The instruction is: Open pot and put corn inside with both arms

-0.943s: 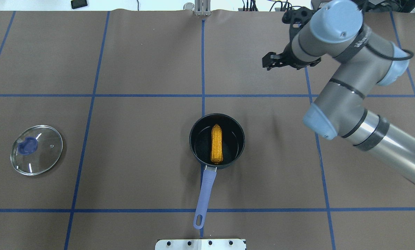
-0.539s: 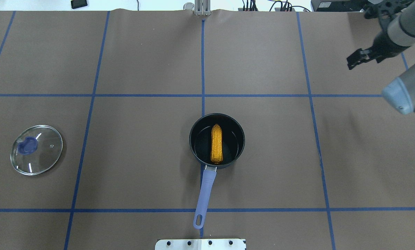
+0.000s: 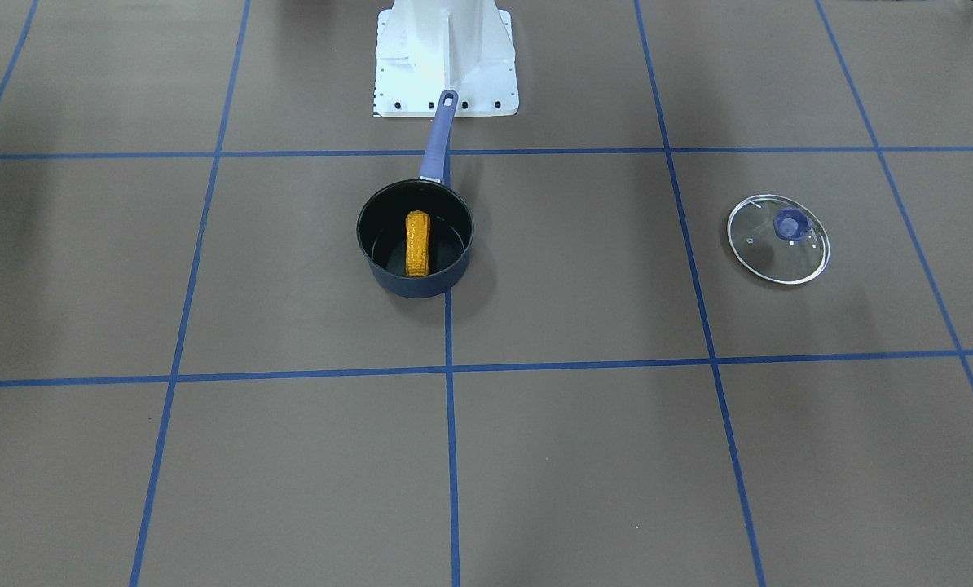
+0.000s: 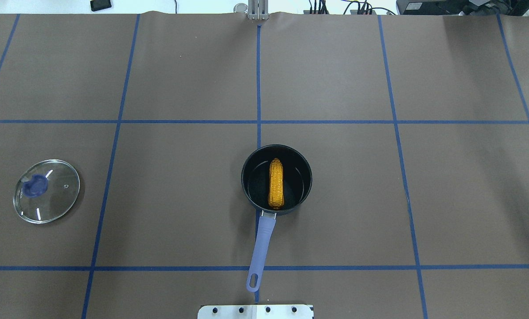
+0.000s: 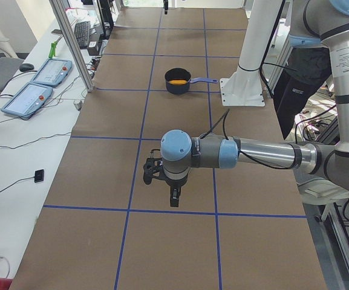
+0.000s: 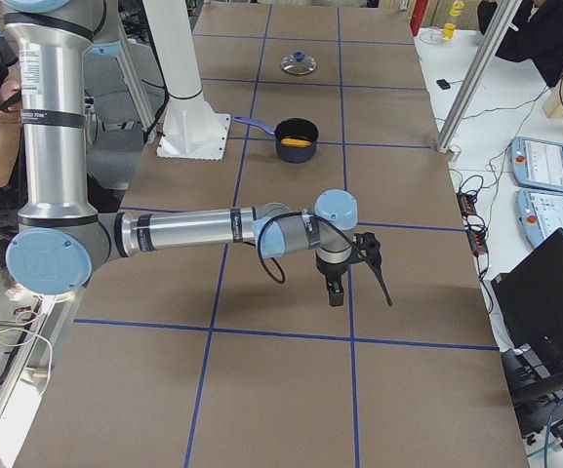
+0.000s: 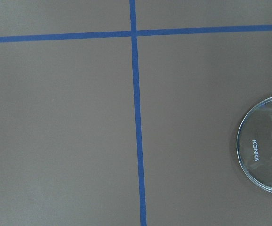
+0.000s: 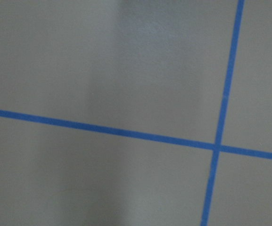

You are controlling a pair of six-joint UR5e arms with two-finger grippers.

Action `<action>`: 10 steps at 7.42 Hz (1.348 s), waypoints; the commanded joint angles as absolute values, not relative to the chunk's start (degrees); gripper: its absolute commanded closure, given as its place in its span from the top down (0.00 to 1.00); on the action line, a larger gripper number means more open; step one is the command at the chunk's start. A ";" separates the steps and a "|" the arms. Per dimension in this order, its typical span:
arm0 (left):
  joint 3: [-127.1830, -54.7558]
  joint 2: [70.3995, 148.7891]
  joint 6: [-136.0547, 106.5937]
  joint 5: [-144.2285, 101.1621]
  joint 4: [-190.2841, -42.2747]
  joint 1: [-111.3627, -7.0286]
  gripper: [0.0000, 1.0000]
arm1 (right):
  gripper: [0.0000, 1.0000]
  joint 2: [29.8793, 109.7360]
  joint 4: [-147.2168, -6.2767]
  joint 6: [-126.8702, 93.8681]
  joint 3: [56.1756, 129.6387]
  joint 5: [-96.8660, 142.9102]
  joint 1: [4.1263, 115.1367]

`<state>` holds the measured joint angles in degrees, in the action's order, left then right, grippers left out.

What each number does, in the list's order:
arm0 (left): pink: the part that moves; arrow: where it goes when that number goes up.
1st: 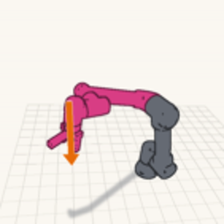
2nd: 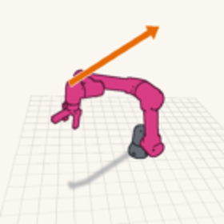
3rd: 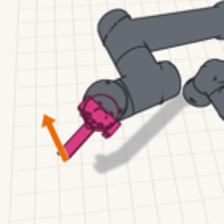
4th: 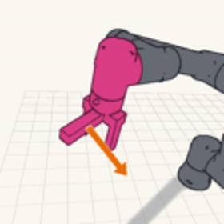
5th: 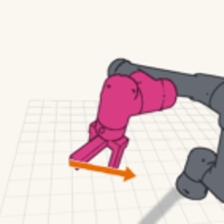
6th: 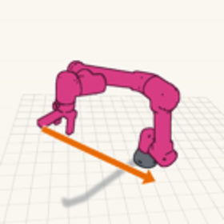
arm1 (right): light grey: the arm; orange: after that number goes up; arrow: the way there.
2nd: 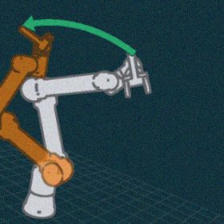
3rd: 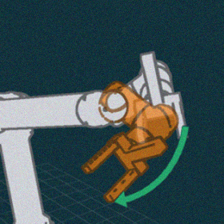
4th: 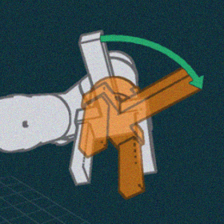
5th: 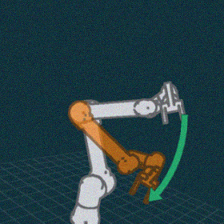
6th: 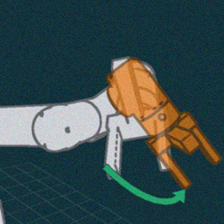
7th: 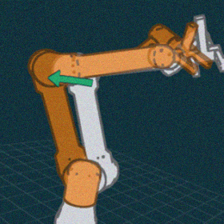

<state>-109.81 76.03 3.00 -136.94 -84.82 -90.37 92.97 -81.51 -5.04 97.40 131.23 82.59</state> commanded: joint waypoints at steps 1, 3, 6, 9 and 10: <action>-109.78 76.11 2.99 -136.93 -84.81 -90.35 0.98 | 1.00 96.41 -81.48 -1.41 97.47 130.44 85.43; -109.69 76.11 2.99 -136.93 -84.81 -90.26 0.98 | 1.00 96.77 -81.30 -1.67 96.16 129.12 85.69; -109.69 76.03 2.99 -136.93 -84.81 -90.26 0.98 | 1.00 96.86 -81.73 -2.11 95.54 129.64 87.19; -109.60 76.03 3.25 -137.02 -84.73 -90.26 0.98 | 1.00 96.42 -81.74 -2.28 95.80 130.08 87.19; -109.51 76.03 3.25 -136.93 -84.73 -90.26 0.98 | 1.00 96.68 -81.74 -2.37 95.45 129.47 87.10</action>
